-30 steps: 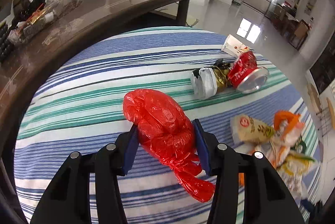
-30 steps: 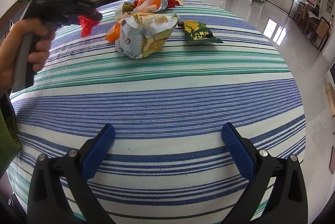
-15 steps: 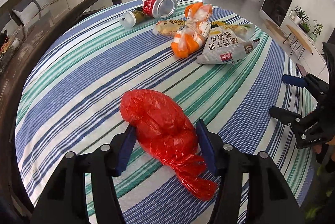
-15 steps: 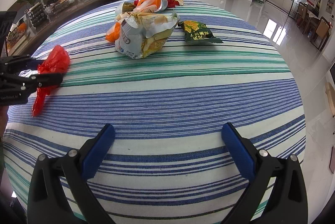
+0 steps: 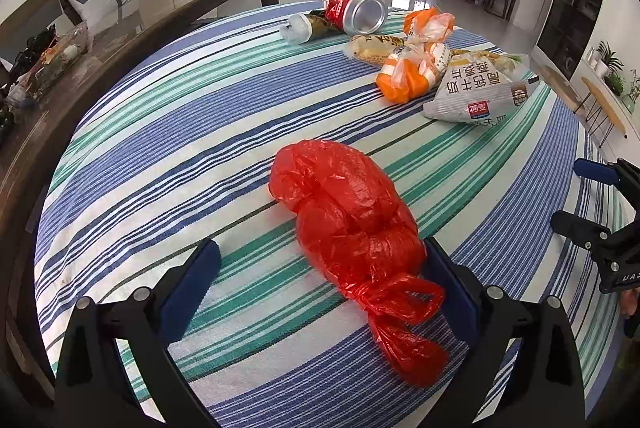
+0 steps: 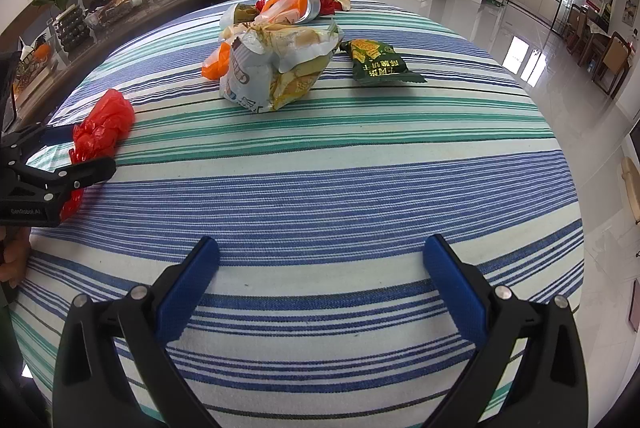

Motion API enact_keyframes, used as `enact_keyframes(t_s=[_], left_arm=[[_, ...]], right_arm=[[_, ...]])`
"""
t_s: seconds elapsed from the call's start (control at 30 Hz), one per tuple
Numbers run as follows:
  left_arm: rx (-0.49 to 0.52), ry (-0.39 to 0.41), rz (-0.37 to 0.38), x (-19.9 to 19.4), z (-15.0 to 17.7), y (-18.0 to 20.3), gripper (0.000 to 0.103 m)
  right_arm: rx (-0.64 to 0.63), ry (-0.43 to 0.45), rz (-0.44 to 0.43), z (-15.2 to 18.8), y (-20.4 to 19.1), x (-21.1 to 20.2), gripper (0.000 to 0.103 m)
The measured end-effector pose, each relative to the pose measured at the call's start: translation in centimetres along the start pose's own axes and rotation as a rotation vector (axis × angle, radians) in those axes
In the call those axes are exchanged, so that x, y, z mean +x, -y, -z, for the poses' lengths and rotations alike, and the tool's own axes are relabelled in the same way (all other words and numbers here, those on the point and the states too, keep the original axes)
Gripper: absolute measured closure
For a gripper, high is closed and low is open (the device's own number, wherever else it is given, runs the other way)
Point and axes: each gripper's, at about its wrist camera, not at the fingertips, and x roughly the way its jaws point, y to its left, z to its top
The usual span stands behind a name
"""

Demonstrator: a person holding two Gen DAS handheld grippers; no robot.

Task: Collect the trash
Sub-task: 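Grasp the red plastic bag with the left tool and lift it, then grasp the white-and-yellow snack bag with the right tool while the left tool holds the red bag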

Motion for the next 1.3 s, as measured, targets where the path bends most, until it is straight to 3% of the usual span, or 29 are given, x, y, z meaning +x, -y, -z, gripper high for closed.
enact_keyframes(t_s=[0.17, 0.3, 0.4, 0.57, 0.6, 0.63, 0.67, 0.77, 0.97, 1.07, 1.3], left_arm=[[-0.002, 0.0, -0.004, 0.0, 0.1, -0.1, 0.004], [-0.001, 0.0, -0.004, 0.0, 0.1, -0.1, 0.004], [-0.002, 0.0, -0.003, 0.0, 0.1, -0.1, 0.004], [-0.004, 0.0, -0.001, 0.0, 0.0, -0.2, 0.004], [-0.004, 0.0, 0.0, 0.0, 0.0, -0.2, 0.004], [-0.004, 0.0, -0.001, 0.0, 0.0, -0.2, 0.004], [-0.004, 0.0, -0.001, 0.0, 0.0, -0.2, 0.004], [-0.004, 0.0, -0.001, 0.0, 0.0, -0.2, 0.004], [-0.005, -0.001, 0.002, 0.1, 0.1, -0.2, 0.004], [-0.005, -0.001, 0.001, 0.1, 0.1, -0.2, 0.004], [-0.005, -0.001, 0.002, 0.1, 0.1, -0.2, 0.004]], right_arm=[[-0.008, -0.005, 0.001, -0.7, -0.3, -0.3, 0.005], [0.025, 0.153, -0.019, -4.5, -1.3, -3.5, 0.005], [-0.017, 0.201, -0.005, -8.4, -3.1, -3.8, 0.005], [-0.053, 0.128, 0.025, -12.2, -3.3, 0.7, 0.006], [-0.049, 0.082, 0.006, -12.2, -2.8, 1.9, 0.009], [-0.036, 0.052, -0.012, -11.8, -2.3, 2.3, 0.03], [-0.025, 0.041, -0.008, -11.3, -1.9, 2.4, 0.042], [-0.008, 0.024, -0.057, -9.2, -1.0, 1.6, 0.047], [-0.077, -0.024, -0.088, -5.9, -1.4, 0.3, 0.044], [-0.075, -0.002, -0.086, -6.3, -1.2, 0.3, 0.028], [-0.112, 0.021, -0.061, -9.0, -2.1, 1.8, 0.018]])
